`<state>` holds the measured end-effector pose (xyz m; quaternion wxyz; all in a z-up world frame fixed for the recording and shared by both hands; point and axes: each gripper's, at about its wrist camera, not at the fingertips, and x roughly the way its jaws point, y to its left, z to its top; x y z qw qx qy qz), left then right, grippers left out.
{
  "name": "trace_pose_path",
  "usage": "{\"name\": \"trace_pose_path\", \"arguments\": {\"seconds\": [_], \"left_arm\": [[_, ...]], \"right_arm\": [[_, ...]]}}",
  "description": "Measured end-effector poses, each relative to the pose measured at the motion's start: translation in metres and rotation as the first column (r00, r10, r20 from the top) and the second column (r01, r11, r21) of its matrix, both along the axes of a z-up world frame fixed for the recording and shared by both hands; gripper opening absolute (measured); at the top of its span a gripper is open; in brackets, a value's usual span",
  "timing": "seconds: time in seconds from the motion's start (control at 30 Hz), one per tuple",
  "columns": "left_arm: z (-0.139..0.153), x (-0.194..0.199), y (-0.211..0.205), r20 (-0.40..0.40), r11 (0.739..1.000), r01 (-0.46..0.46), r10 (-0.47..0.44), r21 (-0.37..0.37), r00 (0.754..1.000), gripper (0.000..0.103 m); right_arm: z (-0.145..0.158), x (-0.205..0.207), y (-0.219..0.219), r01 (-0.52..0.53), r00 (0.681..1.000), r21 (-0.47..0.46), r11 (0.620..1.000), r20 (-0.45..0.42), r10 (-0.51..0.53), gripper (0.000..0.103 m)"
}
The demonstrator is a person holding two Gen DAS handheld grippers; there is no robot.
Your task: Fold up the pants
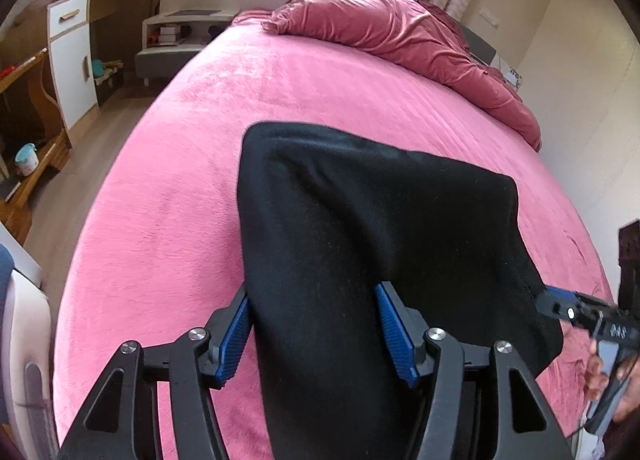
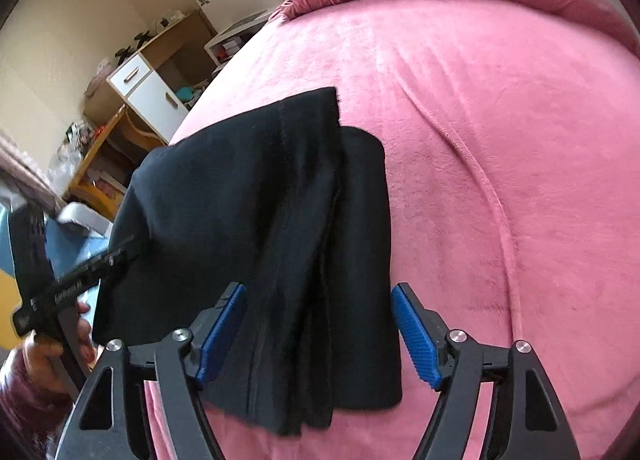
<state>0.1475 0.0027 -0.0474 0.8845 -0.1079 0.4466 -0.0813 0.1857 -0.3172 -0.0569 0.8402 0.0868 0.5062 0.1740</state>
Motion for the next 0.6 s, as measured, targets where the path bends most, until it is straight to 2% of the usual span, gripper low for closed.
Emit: {"name": "trace_pose_path", "arguments": {"seconds": [0.2, 0.33, 0.5, 0.6], "left_arm": [[0.014, -0.015, 0.003, 0.065, 0.998, -0.037, 0.034, 0.041, 0.997, 0.062], [0.015, -0.020, 0.001, 0.070, 0.998, -0.037, 0.033, 0.059, 0.997, 0.062], [0.014, -0.022, 0.000, 0.063, 0.997, -0.041, 0.037, 0.067, 0.997, 0.062], [0.015, -0.024, -0.001, 0.060, 0.997, -0.041, 0.037, 0.066, 0.998, 0.062]], "right_arm": [[0.007, -0.031, 0.011, 0.000, 0.999, -0.088, 0.996, 0.050, 0.005, 0.076], [-0.007, -0.027, 0.013, 0.051, 0.997, -0.193, 0.980, 0.059, -0.041, 0.075], [-0.020, -0.014, 0.008, 0.110, 0.994, -0.164, 0.980, 0.041, -0.105, 0.075], [-0.030, -0.011, -0.001, 0.145, 0.989, -0.125, 0.981, 0.019, -0.144, 0.083]]}}
